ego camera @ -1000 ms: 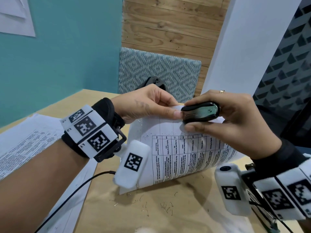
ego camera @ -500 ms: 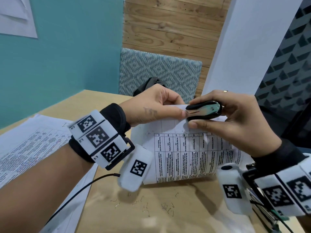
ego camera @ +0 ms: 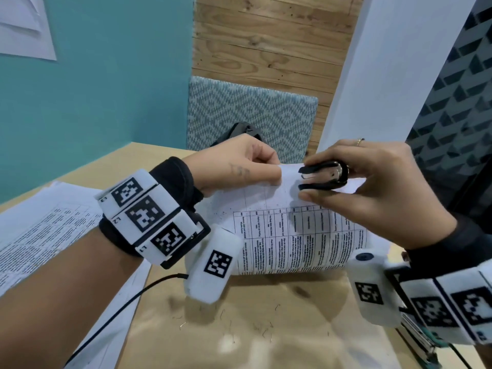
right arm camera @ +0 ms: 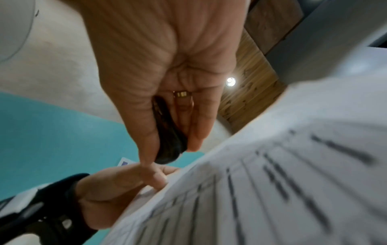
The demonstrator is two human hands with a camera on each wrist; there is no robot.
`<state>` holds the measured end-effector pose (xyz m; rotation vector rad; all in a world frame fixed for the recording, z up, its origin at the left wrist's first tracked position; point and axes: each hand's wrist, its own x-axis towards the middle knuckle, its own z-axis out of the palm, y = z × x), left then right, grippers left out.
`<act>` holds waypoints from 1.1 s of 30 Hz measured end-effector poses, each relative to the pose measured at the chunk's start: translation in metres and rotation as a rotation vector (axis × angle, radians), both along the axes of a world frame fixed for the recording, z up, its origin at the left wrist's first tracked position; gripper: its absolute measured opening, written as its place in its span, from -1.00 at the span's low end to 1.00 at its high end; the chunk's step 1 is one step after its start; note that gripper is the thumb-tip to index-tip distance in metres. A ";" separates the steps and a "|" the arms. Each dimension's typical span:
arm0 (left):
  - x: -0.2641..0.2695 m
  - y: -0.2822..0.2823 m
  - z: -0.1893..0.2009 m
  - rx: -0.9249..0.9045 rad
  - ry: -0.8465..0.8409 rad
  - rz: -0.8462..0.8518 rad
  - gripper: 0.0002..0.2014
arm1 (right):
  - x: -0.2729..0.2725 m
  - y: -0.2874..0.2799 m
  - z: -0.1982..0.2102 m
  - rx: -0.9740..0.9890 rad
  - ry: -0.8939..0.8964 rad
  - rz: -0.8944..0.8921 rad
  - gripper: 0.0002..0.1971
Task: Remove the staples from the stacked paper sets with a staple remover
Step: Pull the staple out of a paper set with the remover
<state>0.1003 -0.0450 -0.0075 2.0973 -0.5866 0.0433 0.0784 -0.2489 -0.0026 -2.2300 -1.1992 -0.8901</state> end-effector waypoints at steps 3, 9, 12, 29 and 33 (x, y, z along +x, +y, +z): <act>0.002 -0.001 -0.003 -0.002 0.041 -0.041 -0.79 | 0.002 -0.003 0.002 -0.057 0.013 -0.019 -0.68; 0.004 0.004 -0.005 -0.070 0.152 -0.142 -0.56 | 0.006 -0.008 0.003 -0.144 0.003 -0.017 -0.57; 0.005 0.004 -0.007 -0.102 0.201 -0.182 -0.58 | 0.008 -0.007 0.002 -0.174 -0.015 -0.001 -0.54; 0.004 0.000 -0.008 -0.217 0.289 -0.305 -0.82 | 0.006 -0.005 0.002 -0.273 -0.049 0.070 -0.55; 0.001 -0.002 -0.005 -0.252 0.344 -0.314 -0.87 | 0.005 -0.005 0.001 -0.266 -0.045 0.075 -0.56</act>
